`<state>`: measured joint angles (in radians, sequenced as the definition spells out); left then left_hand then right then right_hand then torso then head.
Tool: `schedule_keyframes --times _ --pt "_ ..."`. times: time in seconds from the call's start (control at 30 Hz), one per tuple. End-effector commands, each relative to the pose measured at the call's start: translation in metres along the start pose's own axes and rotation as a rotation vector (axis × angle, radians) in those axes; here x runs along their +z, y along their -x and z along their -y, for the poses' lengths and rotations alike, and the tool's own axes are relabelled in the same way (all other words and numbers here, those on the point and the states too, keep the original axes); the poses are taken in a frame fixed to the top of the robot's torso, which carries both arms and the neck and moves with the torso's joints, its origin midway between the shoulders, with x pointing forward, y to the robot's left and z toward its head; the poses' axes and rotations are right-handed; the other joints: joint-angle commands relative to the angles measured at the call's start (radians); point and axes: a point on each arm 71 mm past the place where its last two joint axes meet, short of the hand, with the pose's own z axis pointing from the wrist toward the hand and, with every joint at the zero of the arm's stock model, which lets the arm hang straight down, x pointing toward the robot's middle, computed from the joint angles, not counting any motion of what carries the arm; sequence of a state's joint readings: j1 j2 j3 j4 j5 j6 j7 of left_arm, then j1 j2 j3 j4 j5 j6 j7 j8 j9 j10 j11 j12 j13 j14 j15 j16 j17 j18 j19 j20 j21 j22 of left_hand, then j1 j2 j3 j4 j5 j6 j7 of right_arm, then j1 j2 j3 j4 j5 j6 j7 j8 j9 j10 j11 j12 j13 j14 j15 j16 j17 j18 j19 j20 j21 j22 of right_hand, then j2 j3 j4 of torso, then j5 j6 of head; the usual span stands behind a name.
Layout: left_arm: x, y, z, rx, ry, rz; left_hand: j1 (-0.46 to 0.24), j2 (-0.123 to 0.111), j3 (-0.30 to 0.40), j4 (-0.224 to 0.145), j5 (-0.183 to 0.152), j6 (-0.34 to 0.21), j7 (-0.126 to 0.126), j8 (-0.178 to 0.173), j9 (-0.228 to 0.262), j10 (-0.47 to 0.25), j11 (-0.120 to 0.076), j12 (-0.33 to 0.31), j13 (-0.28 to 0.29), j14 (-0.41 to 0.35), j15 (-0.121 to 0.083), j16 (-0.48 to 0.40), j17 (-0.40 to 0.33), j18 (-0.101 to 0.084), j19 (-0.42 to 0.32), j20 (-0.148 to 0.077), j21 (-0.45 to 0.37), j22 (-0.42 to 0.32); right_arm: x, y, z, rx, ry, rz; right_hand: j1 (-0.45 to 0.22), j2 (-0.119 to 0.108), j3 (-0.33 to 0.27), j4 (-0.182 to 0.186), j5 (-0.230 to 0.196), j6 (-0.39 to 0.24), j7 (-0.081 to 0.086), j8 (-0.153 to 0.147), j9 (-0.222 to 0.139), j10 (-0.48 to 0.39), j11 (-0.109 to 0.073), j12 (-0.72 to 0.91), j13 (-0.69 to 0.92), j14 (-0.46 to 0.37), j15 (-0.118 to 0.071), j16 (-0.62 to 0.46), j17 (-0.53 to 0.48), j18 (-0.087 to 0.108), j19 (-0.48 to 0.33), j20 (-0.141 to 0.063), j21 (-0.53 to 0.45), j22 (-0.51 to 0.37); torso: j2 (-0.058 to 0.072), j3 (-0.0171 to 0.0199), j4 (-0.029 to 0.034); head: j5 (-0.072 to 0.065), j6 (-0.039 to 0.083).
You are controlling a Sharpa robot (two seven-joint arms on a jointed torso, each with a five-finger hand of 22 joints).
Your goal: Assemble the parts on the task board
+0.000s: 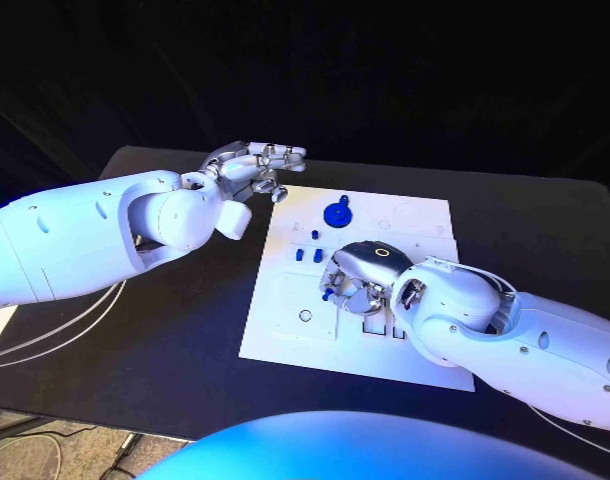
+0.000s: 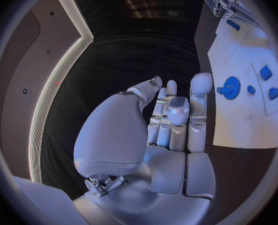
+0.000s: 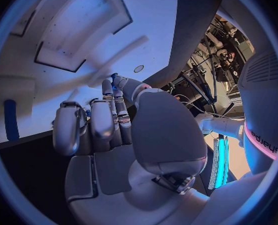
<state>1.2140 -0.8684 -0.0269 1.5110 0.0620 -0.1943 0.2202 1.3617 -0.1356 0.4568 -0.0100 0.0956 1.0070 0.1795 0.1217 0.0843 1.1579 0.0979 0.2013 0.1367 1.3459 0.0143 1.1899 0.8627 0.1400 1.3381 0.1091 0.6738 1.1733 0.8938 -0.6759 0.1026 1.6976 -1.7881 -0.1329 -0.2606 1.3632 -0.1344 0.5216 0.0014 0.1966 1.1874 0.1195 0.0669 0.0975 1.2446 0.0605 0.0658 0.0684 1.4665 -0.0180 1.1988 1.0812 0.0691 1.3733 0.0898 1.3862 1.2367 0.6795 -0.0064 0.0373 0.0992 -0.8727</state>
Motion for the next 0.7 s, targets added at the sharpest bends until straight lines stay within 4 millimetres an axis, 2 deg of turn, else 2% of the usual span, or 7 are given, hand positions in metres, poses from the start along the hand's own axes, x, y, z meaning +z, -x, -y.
schedule_keyframes --times 0.03,0.23,0.3,0.37,0.47,0.7 --pt "0.0 -0.003 0.0009 0.0 -0.005 -0.024 0.002 0.006 -0.007 0.002 0.003 -0.009 0.0 0.005 -0.001 -0.009 0.001 0.004 0.001 -0.007 -0.002 -0.001 -0.001 0.012 -0.006 0.001 -0.005 -0.001 0.0002 -0.0064 0.0009 -0.031 -0.004 -0.039 0.0 0.007 0.004 -0.001 -0.006 0.002 0.006 0.006 0.001 0.002 0.003 -0.003 -0.002 0.03 -0.001 0.005 0.0 0.006 0.006 -0.001 0.004 -0.001 0.0 0.0003 -0.0009 0.002 0.0" --pt "-0.0003 -0.0034 0.001 0.002 -0.003 -0.027 0.002 0.006 -0.007 0.002 0.003 -0.009 0.0 0.005 -0.001 -0.009 0.001 0.004 0.001 -0.007 -0.002 -0.001 -0.001 0.012 -0.006 0.001 -0.005 -0.001 0.0009 -0.0088 0.0008 -0.034 -0.006 -0.052 -0.003 0.006 0.002 -0.001 -0.007 0.001 0.007 0.006 0.001 0.002 0.004 -0.003 -0.002 0.03 0.0 0.006 0.0 0.007 0.005 -0.001 0.003 -0.003 0.0 0.0002 -0.0012 0.0 0.0" --pt "-0.0003 -0.0034 0.001 0.002 -0.003 -0.027 0.002 0.006 -0.007 0.002 0.003 -0.009 0.0 0.005 -0.001 -0.009 0.001 0.004 0.001 -0.007 -0.002 -0.001 -0.001 0.012 -0.006 0.001 -0.005 -0.001 0.0011 -0.0093 0.001 -0.033 -0.008 -0.053 -0.017 -0.002 -0.006 0.003 -0.005 -0.011 0.011 -0.001 -0.001 -0.01 0.008 -0.006 -0.005 0.029 0.004 0.005 -0.002 0.007 0.003 0.002 0.002 -0.005 0.0 0.0 -0.0012 -0.001 0.0" --pt "-0.0004 -0.0035 0.001 0.003 -0.003 -0.028 0.002 0.006 -0.007 0.002 0.003 -0.009 0.0 0.005 -0.001 -0.009 0.001 0.004 0.001 -0.007 -0.002 -0.001 -0.001 0.012 -0.006 0.001 -0.005 -0.001 0.0012 -0.01 0.0017 -0.033 -0.015 -0.058 -0.037 -0.014 -0.017 0.011 0.0 -0.036 0.02 -0.007 -0.007 -0.041 0.016 -0.007 -0.008 0.028 0.011 0.005 -0.004 0.008 0.0 0.006 -0.001 -0.01 -0.001 -0.0003 -0.001 -0.002 0.0" --pt "-0.0004 -0.0035 0.001 0.003 -0.002 -0.028 0.001 0.006 -0.01 0.002 0.003 -0.01 0.0 0.005 -0.002 -0.011 0.001 0.006 0.002 -0.008 -0.001 -0.002 -0.004 0.012 -0.007 0.001 -0.008 -0.002 0.0011 -0.01 0.0032 -0.026 -0.025 -0.053 -0.063 -0.03 -0.047 0.022 -0.037 -0.079 0.033 -0.006 -0.018 -0.111 0.032 -0.005 -0.008 0.025 0.025 0.002 -0.012 0.011 -0.01 0.017 -0.011 -0.026 -0.001 -0.0001 -0.0003 -0.003 0.0" --pt "-0.0005 -0.0028 0.001 0.003 -0.001 -0.027 0.001 0.006 -0.01 0.002 0.003 -0.01 0.0 0.005 -0.002 -0.011 0.001 0.006 0.002 -0.008 -0.001 -0.002 -0.004 0.012 -0.007 0.001 -0.008 -0.002 0.0009 -0.0062 0.003 -0.002 -0.024 0.002 -0.055 -0.028 -0.11 0.017 -0.056 -0.139 0.042 -0.005 -0.031 -0.216 0.048 0.001 -0.005 0.02 0.037 0.0 -0.022 0.015 -0.018 0.031 -0.02 -0.04 -0.001 0.0008 -0.001 -0.004 0.0"
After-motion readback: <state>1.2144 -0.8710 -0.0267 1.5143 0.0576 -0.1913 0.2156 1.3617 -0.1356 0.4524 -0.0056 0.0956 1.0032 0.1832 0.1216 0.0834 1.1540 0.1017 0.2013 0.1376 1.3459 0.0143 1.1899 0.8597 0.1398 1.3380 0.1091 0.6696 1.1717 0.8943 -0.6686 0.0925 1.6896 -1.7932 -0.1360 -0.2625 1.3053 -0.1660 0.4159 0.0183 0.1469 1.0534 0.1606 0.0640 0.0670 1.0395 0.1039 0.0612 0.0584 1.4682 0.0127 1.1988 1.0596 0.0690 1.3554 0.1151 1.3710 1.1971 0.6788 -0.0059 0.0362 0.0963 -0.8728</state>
